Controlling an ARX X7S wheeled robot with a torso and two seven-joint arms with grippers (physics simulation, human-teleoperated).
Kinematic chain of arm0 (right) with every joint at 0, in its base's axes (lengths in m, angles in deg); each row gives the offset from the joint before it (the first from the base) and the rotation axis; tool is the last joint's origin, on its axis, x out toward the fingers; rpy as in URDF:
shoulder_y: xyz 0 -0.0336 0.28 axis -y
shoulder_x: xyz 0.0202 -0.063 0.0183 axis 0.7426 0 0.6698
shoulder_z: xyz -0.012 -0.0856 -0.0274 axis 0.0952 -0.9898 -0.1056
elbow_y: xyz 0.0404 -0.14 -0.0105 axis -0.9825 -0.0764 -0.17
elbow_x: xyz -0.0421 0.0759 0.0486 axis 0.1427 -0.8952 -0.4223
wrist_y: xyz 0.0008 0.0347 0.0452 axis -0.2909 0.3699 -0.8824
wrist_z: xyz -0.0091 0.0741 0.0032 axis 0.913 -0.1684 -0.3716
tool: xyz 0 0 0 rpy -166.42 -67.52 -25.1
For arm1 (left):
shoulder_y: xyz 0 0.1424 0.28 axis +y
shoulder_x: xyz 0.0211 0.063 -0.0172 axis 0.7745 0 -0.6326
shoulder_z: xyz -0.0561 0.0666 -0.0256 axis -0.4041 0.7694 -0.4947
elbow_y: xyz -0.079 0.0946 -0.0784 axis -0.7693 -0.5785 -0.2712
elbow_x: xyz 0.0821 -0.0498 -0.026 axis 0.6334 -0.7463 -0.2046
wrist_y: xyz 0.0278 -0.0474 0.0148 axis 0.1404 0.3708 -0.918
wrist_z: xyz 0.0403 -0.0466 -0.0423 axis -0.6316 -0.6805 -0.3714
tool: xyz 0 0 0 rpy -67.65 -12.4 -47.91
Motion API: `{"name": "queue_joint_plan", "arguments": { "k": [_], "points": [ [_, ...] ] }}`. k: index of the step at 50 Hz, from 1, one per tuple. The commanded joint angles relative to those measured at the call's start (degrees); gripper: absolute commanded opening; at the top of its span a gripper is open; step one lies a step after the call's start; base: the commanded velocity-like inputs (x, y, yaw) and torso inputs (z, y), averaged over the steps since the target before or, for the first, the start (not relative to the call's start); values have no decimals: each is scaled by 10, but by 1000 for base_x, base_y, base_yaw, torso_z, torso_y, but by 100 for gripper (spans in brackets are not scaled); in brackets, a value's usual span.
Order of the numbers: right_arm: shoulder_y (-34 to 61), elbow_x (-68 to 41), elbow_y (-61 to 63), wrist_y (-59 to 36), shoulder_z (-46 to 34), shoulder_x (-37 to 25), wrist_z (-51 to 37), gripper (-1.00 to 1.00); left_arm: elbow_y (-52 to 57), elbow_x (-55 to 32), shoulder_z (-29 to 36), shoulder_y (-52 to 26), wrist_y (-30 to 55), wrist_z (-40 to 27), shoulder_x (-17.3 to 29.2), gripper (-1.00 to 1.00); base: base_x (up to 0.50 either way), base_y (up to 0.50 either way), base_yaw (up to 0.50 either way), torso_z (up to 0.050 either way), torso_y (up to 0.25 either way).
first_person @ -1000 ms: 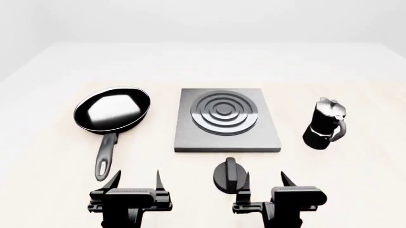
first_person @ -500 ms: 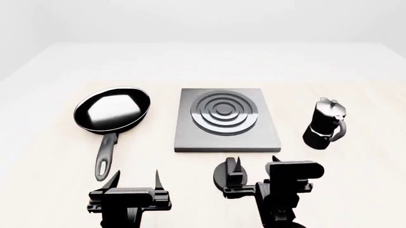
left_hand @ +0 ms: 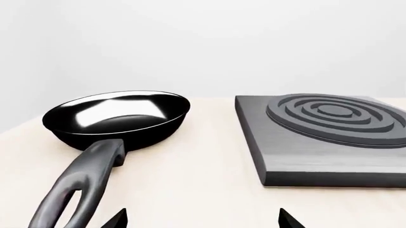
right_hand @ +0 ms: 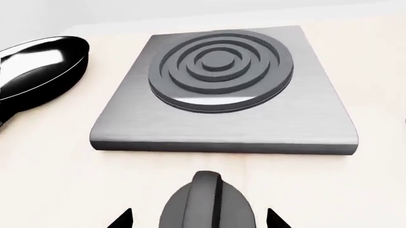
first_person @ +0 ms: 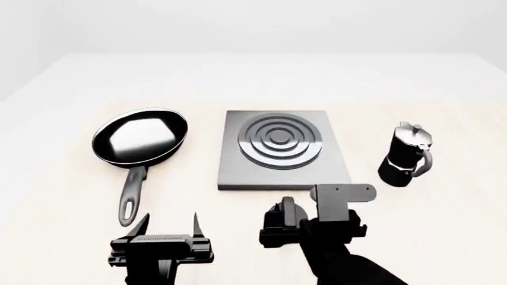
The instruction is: Turn on the stove and put the frying pan on it.
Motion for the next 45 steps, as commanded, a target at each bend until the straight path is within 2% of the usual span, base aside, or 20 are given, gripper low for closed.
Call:
{"name": "queue_joint_plan", "arguments": {
  "k": [1, 15, 45],
  "points": [
    [28, -19, -15, -69, -2, 8, -38, 100, -2, -3, 3, -1, -2, -4, 2, 100, 0, 0, 0, 0, 0],
    [46, -38, -5, -132, -9, 10, -86, 100, 1, -7, 7, -2, 1, -8, 6, 100, 0, 0, 0, 0, 0],
    [43, -44, -87, -50, -42, -5, -80, 100, -6, -12, 16, -5, -6, -14, 12, 100, 0, 0, 0, 0, 0]
  ]
}}
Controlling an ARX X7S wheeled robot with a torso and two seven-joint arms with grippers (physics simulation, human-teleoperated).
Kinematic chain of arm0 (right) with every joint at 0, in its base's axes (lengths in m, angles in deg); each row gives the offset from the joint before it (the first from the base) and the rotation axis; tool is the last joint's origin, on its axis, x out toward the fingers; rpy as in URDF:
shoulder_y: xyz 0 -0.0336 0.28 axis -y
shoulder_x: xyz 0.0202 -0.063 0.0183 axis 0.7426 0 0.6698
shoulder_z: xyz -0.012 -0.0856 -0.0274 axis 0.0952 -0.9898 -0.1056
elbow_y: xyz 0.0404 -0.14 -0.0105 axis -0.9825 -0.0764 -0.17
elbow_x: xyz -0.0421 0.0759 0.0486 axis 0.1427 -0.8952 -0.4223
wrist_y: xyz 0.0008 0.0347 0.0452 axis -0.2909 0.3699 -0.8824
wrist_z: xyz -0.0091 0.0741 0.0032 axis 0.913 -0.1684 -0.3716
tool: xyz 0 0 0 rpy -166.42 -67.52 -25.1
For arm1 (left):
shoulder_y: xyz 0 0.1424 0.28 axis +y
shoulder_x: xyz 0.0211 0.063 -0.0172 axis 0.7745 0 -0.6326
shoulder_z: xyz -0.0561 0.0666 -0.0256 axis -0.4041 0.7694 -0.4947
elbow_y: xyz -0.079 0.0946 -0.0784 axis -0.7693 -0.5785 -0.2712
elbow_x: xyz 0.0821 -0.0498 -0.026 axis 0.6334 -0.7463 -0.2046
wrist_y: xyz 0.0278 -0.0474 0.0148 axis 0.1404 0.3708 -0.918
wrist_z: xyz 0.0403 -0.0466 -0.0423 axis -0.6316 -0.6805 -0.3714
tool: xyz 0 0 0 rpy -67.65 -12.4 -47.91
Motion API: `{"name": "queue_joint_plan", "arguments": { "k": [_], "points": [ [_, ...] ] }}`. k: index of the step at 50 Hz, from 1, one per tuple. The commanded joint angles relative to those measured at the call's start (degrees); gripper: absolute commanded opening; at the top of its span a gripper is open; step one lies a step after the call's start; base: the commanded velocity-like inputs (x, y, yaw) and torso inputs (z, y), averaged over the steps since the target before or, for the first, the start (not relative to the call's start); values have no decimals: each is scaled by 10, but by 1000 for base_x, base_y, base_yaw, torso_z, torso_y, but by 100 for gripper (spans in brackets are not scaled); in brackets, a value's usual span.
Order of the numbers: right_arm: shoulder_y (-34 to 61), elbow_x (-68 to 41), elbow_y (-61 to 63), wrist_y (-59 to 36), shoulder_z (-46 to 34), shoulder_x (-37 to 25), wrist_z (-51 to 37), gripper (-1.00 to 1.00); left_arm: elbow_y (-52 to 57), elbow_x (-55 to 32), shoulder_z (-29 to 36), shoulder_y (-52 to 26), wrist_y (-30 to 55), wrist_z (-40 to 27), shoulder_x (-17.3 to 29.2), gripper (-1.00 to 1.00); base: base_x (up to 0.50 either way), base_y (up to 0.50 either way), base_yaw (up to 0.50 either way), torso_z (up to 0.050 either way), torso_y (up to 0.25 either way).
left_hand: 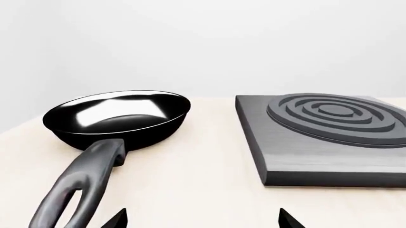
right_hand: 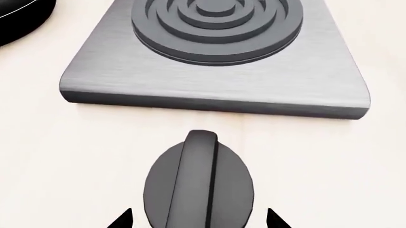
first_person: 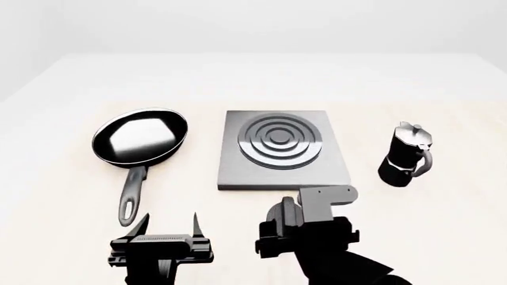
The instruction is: Turn on the stove and put the frying pan on it.
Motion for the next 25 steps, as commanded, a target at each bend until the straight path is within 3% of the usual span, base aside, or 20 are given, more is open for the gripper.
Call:
{"name": "queue_joint_plan", "arguments": {
  "k": [1, 25],
  "points": [
    [2, -3, -21, 19, -10, -4, -4, 100, -4, -2, 3, -2, -3, -2, 2, 100, 0, 0, 0, 0, 0],
    [-31, 7, 27, -3, 7, -32, -78, 100, 0, -7, 10, -2, -1, -9, 7, 100, 0, 0, 0, 0, 0]
  ]
}}
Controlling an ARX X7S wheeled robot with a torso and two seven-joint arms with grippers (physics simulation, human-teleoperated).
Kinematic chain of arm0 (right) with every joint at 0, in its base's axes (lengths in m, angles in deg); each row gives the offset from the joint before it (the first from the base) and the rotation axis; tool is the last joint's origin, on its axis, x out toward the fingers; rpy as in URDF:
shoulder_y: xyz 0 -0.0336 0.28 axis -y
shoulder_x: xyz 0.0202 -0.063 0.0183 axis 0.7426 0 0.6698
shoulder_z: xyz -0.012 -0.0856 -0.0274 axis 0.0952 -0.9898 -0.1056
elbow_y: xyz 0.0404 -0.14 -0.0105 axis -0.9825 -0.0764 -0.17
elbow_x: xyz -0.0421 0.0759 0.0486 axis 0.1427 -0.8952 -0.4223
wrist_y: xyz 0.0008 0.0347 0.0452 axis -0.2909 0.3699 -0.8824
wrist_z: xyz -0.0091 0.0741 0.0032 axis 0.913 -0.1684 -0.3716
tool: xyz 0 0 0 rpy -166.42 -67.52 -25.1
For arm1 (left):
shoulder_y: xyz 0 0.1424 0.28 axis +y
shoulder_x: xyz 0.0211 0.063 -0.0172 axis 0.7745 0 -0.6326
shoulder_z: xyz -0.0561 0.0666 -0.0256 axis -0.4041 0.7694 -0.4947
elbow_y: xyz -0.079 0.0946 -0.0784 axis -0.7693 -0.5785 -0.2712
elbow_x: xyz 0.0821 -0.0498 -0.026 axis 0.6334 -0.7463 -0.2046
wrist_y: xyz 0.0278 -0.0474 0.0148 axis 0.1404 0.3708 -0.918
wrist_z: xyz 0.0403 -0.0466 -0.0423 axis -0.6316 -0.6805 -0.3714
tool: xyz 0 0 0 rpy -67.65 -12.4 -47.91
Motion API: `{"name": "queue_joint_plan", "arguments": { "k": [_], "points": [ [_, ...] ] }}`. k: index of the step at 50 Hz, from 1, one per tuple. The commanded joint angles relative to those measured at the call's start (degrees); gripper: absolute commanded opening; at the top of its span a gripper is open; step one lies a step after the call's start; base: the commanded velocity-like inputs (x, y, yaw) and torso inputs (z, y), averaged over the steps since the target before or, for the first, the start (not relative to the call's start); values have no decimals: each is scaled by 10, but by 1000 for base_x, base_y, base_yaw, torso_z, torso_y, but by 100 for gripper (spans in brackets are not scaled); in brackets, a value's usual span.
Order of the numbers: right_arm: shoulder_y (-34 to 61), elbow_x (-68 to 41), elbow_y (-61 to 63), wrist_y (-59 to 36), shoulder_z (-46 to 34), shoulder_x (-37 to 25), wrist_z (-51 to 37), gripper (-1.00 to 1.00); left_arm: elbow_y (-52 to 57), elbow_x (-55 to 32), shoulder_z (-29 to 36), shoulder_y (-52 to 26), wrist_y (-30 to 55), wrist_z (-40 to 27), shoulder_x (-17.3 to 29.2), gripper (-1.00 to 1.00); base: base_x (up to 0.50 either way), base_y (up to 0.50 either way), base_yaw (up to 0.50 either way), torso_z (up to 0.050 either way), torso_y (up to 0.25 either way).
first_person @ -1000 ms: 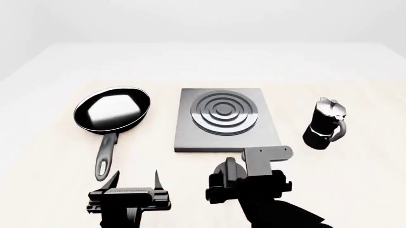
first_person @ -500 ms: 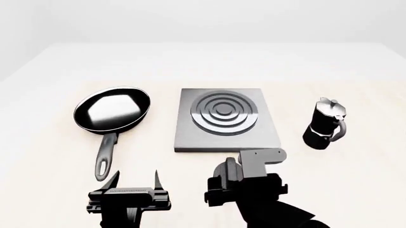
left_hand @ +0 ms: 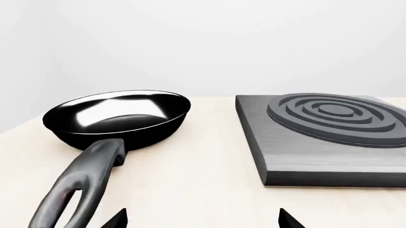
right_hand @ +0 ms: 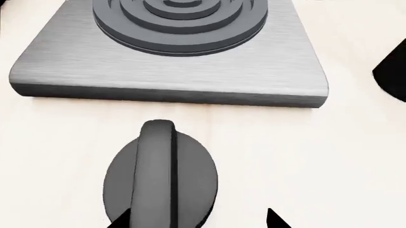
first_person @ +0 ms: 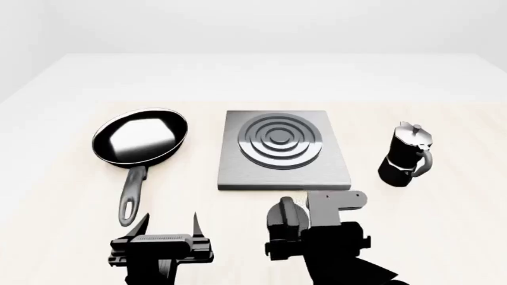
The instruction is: Turn on the stove and put the frying pan on it.
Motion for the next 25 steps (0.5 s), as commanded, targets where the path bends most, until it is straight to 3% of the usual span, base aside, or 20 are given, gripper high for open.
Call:
{"name": "queue_joint_plan", "arguments": {
  "k": [1, 25],
  "points": [
    [-19, 7, 28, -13, 11, -16, -35, 100, 0, -3, 3, 0, 0, -3, 2, 100, 0, 0, 0, 0, 0],
    [-61, 25, 114, -24, 66, -38, -117, 100, 6, -8, 8, 1, 3, -9, 8, 100, 0, 0, 0, 0, 0]
  ]
}}
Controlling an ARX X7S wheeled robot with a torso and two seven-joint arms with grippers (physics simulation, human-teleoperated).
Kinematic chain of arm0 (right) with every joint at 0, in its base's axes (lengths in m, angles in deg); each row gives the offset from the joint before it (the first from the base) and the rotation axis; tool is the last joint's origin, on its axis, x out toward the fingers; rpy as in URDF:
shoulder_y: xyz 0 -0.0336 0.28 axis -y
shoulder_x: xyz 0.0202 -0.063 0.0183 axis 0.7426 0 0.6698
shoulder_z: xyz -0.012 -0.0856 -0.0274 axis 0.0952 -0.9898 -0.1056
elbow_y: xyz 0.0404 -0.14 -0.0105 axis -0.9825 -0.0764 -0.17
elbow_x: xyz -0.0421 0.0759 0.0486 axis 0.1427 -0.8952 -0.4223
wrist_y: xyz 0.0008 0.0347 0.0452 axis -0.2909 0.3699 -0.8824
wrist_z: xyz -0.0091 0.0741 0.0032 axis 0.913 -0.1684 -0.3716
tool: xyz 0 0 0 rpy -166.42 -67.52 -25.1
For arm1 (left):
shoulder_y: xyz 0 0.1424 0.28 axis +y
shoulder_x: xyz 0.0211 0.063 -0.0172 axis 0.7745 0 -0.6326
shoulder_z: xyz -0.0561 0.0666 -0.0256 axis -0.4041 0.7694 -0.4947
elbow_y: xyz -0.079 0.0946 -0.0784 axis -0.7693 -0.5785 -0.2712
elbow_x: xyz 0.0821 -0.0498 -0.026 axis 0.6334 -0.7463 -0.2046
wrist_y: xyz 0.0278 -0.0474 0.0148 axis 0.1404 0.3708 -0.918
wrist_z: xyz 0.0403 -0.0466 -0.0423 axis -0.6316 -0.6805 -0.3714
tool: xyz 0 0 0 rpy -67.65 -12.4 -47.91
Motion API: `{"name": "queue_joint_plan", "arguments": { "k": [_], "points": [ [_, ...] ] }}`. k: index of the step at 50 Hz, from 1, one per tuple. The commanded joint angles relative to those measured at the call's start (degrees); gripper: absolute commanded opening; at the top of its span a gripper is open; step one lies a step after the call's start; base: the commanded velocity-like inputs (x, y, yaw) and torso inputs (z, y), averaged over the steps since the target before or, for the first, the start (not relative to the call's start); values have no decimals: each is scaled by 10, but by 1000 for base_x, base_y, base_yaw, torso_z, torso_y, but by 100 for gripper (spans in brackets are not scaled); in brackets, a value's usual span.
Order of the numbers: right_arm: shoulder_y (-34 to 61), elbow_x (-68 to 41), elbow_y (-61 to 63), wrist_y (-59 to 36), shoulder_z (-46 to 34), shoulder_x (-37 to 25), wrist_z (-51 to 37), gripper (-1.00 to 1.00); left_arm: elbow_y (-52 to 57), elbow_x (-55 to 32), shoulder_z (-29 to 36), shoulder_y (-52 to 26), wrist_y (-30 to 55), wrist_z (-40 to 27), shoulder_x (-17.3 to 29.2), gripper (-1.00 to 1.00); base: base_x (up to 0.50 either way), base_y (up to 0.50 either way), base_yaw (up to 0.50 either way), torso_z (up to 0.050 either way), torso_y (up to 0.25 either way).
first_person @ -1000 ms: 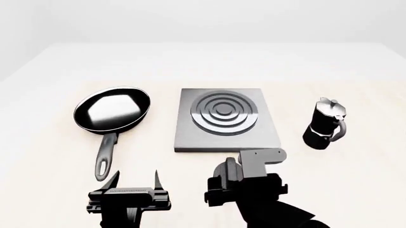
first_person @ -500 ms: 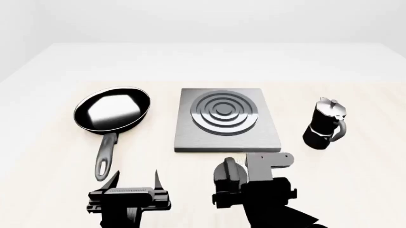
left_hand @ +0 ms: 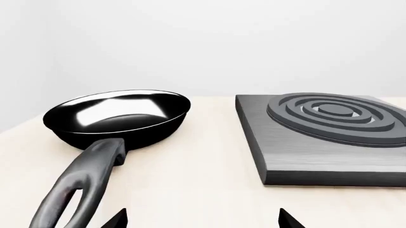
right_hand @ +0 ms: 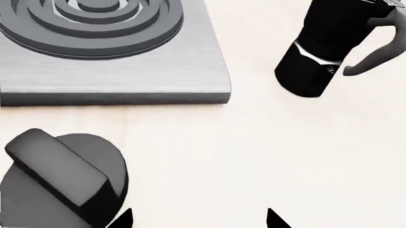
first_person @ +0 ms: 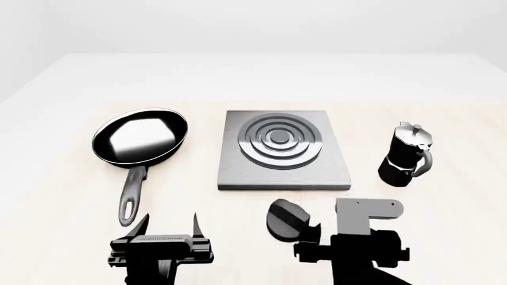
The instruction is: Turn on the stove and put the frying pan on it.
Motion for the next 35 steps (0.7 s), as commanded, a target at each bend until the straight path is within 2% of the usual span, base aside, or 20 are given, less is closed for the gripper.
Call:
{"name": "queue_joint_plan", "arguments": {
  "k": [1, 8, 9, 16, 19, 21, 30, 35],
  "points": [
    [-26, 22, 34, 17, 26, -14, -42, 100, 1, -2, 3, 0, 1, -3, 2, 100, 0, 0, 0, 0, 0],
    [-55, 63, 26, 95, 22, -33, -56, 100, 1, -2, 5, 0, 0, -4, 4, 100, 0, 0, 0, 0, 0],
    [-66, 86, 20, 146, 12, -41, -55, 100, -1, -2, 5, -1, -1, -4, 3, 100, 0, 0, 0, 0, 0],
    [-102, 142, -25, 254, 10, -55, -73, 100, -4, -1, 8, -3, -3, -6, 4, 100, 0, 0, 0, 0, 0],
    [-121, 175, -56, 346, -8, -63, -64, 100, -1, 6, 13, -2, 0, -7, 7, 100, 0, 0, 0, 0, 0],
    [-128, 200, -82, 374, -13, -64, -79, 100, 4, 4, 15, -1, 4, -5, 9, 100, 0, 0, 0, 0, 0],
    [-153, 225, -179, 539, -4, -61, -74, 100, 0, 18, 25, -4, 9, -10, 13, 100, 0, 0, 0, 0, 0],
    [-156, 250, -216, 570, -10, -61, -89, 100, 5, 14, 22, -3, 13, -17, 12, 100, 0, 0, 0, 0, 0]
  ]
}}
